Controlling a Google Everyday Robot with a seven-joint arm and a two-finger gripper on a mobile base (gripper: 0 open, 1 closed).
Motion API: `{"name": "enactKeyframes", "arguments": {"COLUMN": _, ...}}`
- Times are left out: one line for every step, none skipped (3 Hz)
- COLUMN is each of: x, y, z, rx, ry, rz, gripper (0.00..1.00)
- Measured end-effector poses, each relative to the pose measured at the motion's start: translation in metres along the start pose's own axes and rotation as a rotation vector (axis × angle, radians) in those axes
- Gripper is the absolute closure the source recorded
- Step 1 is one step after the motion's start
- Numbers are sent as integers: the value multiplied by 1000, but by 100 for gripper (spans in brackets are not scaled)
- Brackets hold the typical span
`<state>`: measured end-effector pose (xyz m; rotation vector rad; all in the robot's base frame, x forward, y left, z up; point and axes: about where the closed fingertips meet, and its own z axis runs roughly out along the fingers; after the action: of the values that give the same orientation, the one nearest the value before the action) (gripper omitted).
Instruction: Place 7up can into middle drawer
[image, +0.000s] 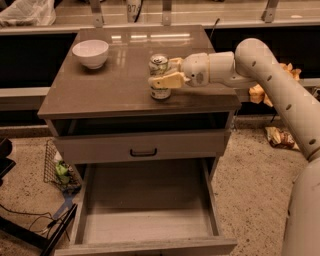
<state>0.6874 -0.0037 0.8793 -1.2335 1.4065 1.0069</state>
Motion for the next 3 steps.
{"name": "enactKeyframes", "arguments": {"x": 0, "y": 1, "z": 4, "rx": -6, "ry": -1, "rz": 0, "gripper": 87}}
{"name": "enactKeyframes", "arguments": {"x": -6, "y": 6, "z": 5, "rx": -5, "ry": 11, "rz": -13, "gripper": 100}}
{"name": "enactKeyframes", "arguments": {"x": -42, "y": 52, "z": -13, "rx": 59, "ry": 6, "rz": -105, "gripper": 100}}
